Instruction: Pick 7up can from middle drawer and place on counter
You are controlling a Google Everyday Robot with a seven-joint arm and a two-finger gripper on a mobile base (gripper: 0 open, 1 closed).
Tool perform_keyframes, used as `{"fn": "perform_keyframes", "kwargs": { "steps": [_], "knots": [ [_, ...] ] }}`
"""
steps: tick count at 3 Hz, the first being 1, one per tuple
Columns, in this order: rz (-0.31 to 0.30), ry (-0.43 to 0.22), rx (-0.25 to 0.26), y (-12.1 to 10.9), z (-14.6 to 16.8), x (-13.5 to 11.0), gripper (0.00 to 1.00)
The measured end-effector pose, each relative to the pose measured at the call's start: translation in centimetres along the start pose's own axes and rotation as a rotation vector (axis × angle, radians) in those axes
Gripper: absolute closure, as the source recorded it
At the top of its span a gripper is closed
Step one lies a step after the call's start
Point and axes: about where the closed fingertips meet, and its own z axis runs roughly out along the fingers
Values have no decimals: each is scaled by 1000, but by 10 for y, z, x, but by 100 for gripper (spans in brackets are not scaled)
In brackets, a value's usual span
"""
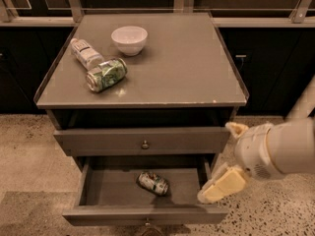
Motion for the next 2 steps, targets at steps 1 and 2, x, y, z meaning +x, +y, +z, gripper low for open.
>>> {"fn": "perform_keyframes", "kwargs": {
  "steps": [1, 2],
  "knots": [
    [136, -44, -75, 17, 69, 38, 0],
    [223, -59, -115, 27, 133, 62, 0]
  ]
}}
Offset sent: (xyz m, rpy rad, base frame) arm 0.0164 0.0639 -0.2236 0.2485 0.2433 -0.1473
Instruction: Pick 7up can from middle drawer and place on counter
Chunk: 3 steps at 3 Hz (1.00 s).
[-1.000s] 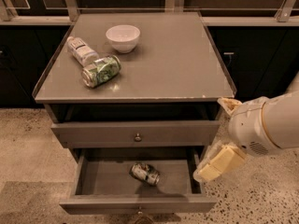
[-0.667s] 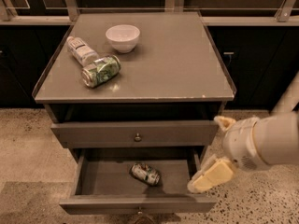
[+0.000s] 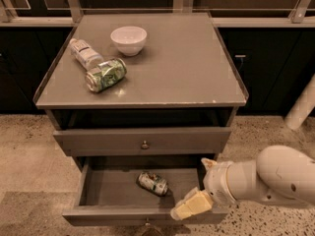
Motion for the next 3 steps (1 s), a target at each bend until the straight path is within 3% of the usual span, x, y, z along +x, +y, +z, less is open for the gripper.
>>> {"fn": "perform_keyframes", "kwargs": {
  "steps": [1, 2, 3],
  "knots": [
    [5, -6, 15, -6, 2, 1, 0],
    [70, -19, 33, -7, 6, 13, 0],
    [124, -102, 66, -20, 32, 20, 0]
  ]
}}
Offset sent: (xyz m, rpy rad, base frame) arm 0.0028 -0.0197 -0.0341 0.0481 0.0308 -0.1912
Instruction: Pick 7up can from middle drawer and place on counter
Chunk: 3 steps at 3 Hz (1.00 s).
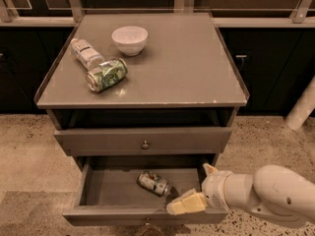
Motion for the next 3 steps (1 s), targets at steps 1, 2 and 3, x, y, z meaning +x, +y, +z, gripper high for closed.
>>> {"fn": "perform_keyframes", "kwargs": {
  "steps": [1, 2, 3],
  "knots": [
    [-28, -99, 5, -8, 41, -6, 0],
    [-22, -105, -10, -4, 51, -3, 0],
    [18, -67, 1, -7, 62, 11, 0]
  ]
}}
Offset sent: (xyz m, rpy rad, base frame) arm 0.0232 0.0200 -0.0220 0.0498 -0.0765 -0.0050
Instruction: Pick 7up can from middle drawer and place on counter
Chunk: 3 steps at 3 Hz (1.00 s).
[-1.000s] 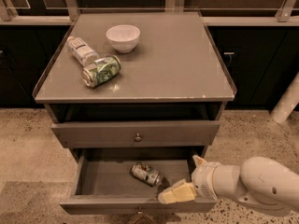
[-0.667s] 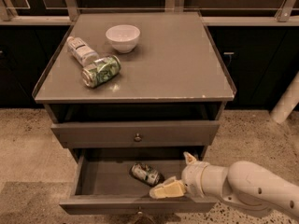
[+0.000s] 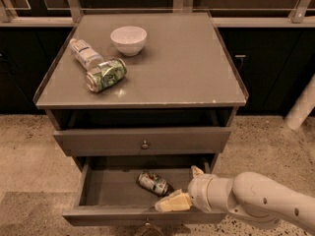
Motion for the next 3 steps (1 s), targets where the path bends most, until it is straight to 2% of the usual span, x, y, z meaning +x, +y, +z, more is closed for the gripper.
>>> {"fn": "perform_keyframes", "kwargs": {
  "steps": [2, 3],
  "knots": [
    [98, 68, -82, -6, 70, 57, 0],
    [120, 74, -104, -1, 79, 67, 0]
  ]
}}
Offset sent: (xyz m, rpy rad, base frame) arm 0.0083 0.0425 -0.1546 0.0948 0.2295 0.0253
